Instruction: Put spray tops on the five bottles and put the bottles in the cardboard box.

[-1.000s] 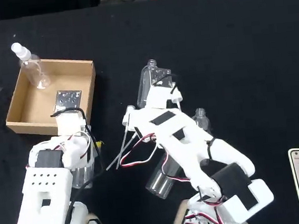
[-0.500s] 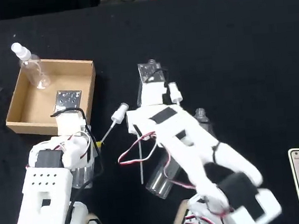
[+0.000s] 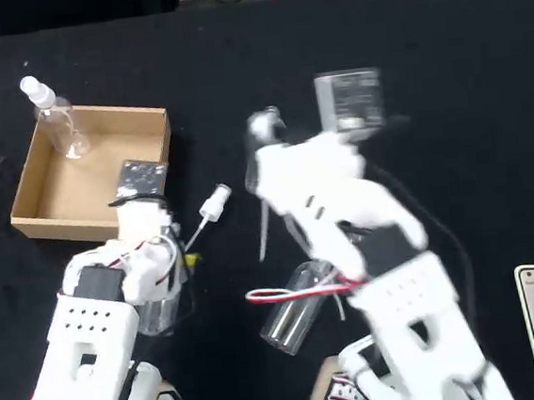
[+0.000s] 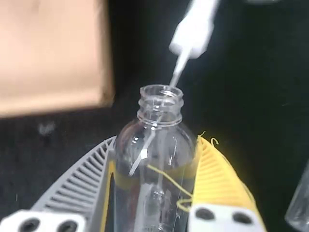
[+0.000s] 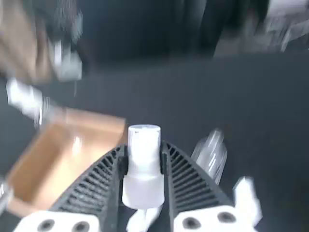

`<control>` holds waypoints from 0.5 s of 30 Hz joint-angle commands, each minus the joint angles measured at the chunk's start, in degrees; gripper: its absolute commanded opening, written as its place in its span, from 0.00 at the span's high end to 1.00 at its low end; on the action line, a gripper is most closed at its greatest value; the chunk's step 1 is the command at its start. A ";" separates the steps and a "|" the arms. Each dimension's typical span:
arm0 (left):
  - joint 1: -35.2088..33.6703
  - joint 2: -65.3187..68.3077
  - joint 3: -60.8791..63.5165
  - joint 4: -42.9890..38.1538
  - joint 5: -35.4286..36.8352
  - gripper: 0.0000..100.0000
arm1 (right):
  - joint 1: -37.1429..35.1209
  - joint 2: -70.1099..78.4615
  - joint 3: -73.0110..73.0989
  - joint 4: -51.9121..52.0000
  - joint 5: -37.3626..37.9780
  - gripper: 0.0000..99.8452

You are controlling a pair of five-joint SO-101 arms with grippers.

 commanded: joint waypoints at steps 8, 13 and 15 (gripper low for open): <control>15.60 -1.14 -1.54 -23.47 0.53 0.89 | 7.74 -10.95 -8.66 -2.46 0.26 0.99; 16.75 -1.23 2.68 -32.53 0.62 0.89 | 7.74 -10.95 -8.84 -7.12 0.26 0.99; 16.66 -1.23 4.00 -34.81 0.62 0.89 | 7.65 -10.86 -8.75 -9.49 0.26 0.99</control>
